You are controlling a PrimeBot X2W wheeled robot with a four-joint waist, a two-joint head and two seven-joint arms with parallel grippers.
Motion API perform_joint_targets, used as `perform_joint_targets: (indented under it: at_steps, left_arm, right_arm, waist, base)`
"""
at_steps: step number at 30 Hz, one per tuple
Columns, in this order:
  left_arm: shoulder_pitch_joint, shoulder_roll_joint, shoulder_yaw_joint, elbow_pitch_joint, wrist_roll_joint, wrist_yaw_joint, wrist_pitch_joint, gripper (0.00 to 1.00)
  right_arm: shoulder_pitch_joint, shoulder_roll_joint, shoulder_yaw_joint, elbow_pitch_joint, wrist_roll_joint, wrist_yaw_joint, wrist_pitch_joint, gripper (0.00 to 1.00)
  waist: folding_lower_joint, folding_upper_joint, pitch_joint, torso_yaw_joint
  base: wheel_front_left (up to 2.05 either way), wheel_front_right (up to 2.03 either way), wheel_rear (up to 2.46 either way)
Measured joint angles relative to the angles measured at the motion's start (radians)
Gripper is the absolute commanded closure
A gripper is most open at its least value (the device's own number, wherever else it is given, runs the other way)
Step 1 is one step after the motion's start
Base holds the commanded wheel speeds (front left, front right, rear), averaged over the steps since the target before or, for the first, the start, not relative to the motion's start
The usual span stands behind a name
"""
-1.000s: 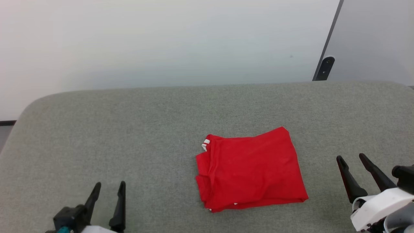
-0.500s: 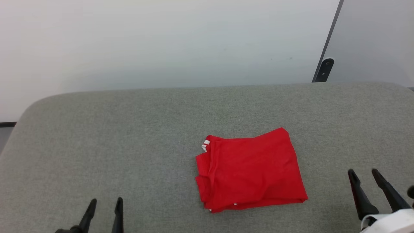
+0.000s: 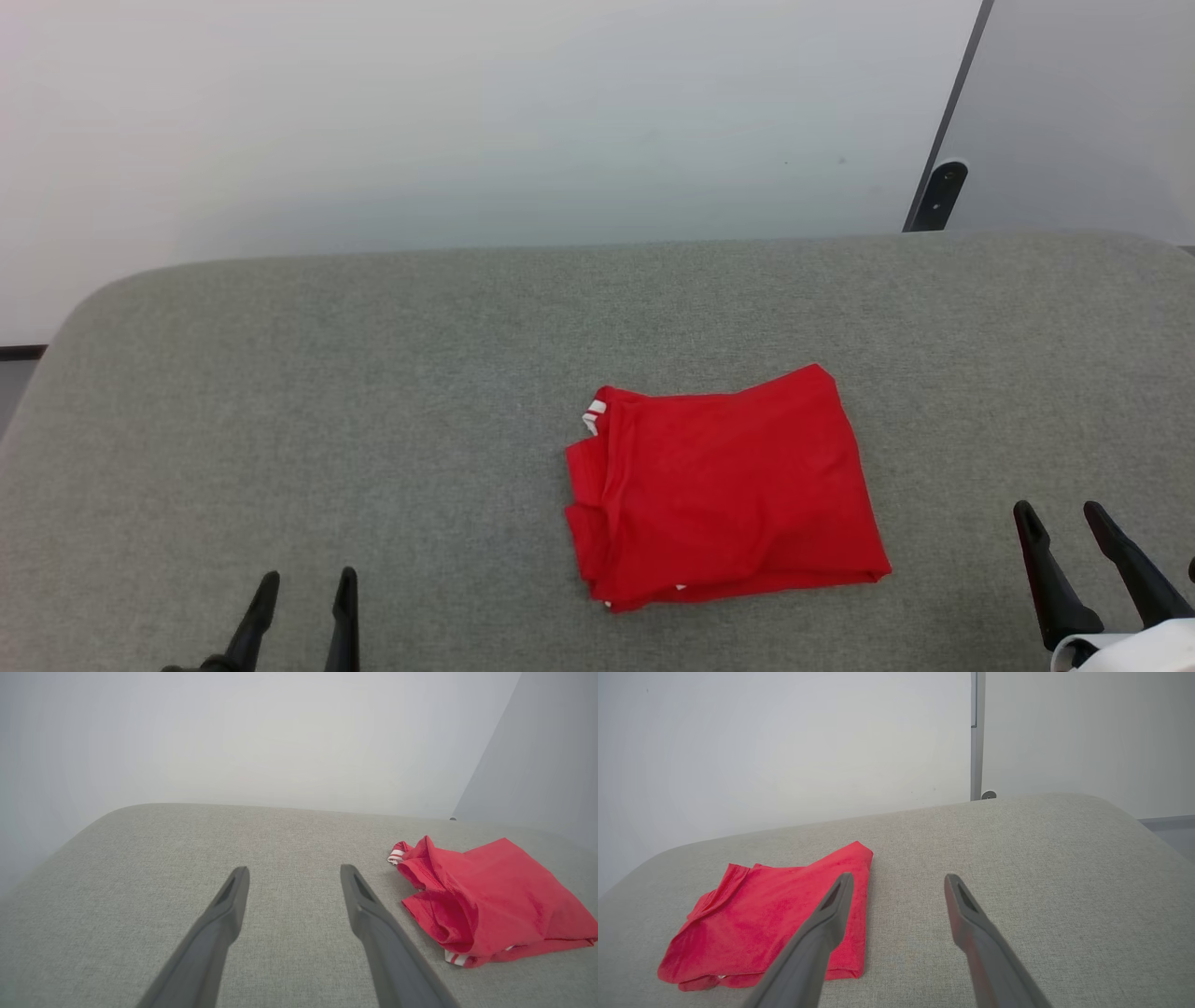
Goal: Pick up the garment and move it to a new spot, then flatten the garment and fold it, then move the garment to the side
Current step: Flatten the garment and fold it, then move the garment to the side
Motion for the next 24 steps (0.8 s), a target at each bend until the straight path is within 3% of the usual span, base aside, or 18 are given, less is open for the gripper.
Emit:
perform_joint_targets:
  at_steps: [9, 14, 24]
  left_arm:
    - [-0.009, -0.001, -0.017, 0.001, 0.0, 0.002, 0.003, 0.0]
    - [-0.044, -0.009, -0.029, 0.01, -0.006, -0.003, 0.0, 0.0]
    - [-0.122, -0.035, -0.061, 0.079, -0.016, -0.029, -0.033, 0.0]
  right_arm:
    - [-0.001, -0.002, 0.009, -0.012, -0.004, 0.0, 0.03, 0.0]
    - [-0.095, -0.057, 0.079, -0.005, -0.017, 0.0, 0.102, 0.0]
    - [-0.415, -0.183, 0.289, 0.235, 0.057, 0.0, 0.498, 0.0]
  waist:
    - [0.0, 0.0, 0.001, 0.013]
    - [0.0, 0.0, 0.022, 0.022]
    - [0.0, 0.0, 0.09, 0.048]
  base:
    - [0.0, 0.0, 0.0]
    - [0.0, 0.0, 0.0]
    - [0.0, 0.0, 0.0]
